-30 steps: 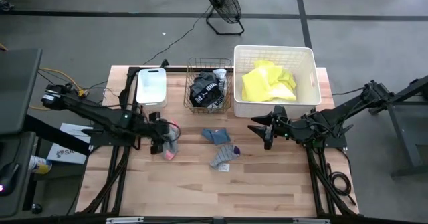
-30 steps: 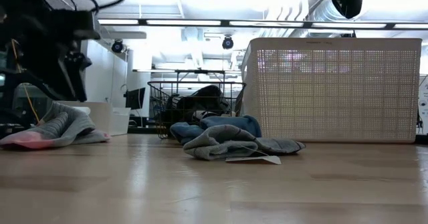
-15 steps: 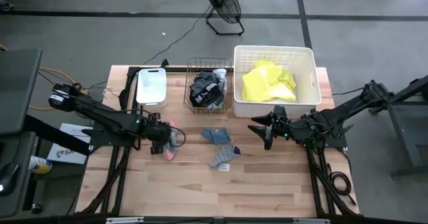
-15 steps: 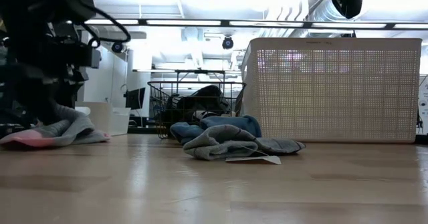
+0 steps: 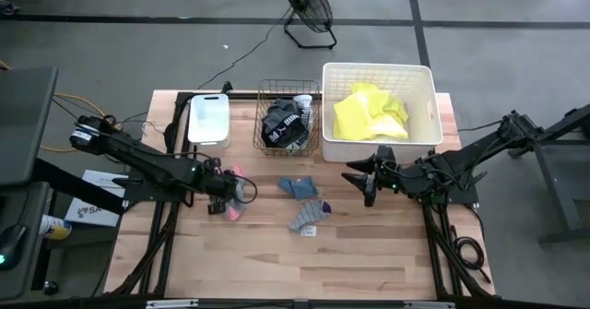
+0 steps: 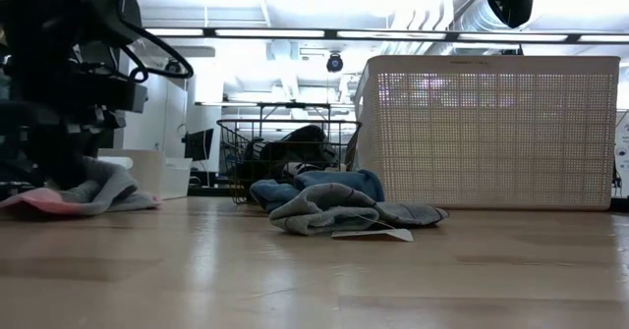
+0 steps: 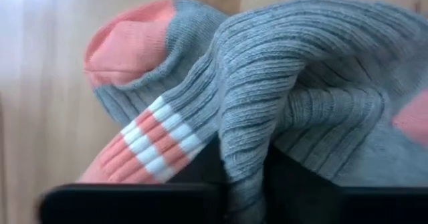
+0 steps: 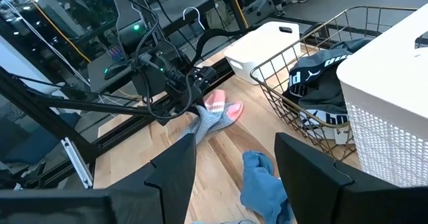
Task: Pick & Place Cloths
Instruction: Put the gray and pink sock into the left white bin
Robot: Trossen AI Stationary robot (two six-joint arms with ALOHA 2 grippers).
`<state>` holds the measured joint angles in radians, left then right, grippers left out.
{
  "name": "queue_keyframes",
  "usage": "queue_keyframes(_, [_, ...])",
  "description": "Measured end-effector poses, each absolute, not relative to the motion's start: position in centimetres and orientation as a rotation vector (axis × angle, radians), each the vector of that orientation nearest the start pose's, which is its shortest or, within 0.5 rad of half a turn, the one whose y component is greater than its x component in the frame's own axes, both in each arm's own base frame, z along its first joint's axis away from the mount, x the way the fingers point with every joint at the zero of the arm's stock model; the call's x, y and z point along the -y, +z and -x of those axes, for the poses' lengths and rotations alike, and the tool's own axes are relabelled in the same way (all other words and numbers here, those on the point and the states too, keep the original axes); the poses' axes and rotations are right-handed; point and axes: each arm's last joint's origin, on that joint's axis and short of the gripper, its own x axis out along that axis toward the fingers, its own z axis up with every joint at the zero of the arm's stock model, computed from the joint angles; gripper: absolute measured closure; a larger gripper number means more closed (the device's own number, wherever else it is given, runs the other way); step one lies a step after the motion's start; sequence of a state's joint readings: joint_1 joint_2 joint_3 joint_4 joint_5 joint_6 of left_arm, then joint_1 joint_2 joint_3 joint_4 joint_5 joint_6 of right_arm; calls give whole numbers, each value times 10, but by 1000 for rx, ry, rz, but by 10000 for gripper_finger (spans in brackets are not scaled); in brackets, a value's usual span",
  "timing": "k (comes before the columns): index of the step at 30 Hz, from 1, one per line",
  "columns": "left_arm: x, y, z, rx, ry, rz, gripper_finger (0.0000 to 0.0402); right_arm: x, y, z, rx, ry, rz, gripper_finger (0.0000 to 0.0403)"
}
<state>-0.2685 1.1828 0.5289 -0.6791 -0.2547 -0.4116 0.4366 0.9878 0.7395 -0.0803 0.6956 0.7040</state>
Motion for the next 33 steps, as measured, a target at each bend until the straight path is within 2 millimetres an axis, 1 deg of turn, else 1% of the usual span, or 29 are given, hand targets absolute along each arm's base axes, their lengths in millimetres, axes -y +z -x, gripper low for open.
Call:
queue_keyframes(1, [39, 153, -169, -1259, 243, 22, 382, -73, 293, -200, -174, -340, -519, 206])
queue_keyframes(2, [40, 153, -169, -1261, 243, 32, 390, -73, 293, -200, -174, -341, -519, 206])
queue_keyframes(6, [41, 155, -170, -1266, 227, 50, 395, -73, 293, -200, -175, -340, -519, 206])
queue_keyframes(10, [43, 168, -178, -1234, 200, 76, 397, -73, 293, -200, -175, -340, -518, 206])
queue_keyframes(16, [48, 199, -195, -1141, 171, 95, 399, -73, 292, -200, -178, -342, -516, 206])
queue_keyframes(21, [50, 230, -204, -1092, 161, 52, 400, -73, 291, -200, -189, -346, -514, 206])
queue_keyframes(26, [49, 259, -207, -1064, 192, 1, 401, -73, 291, -200, -200, -327, -518, 206])
queue_keyframes(33, [46, 289, -206, -1045, 253, -42, 401, -74, 291, -200, -210, -305, -522, 206])
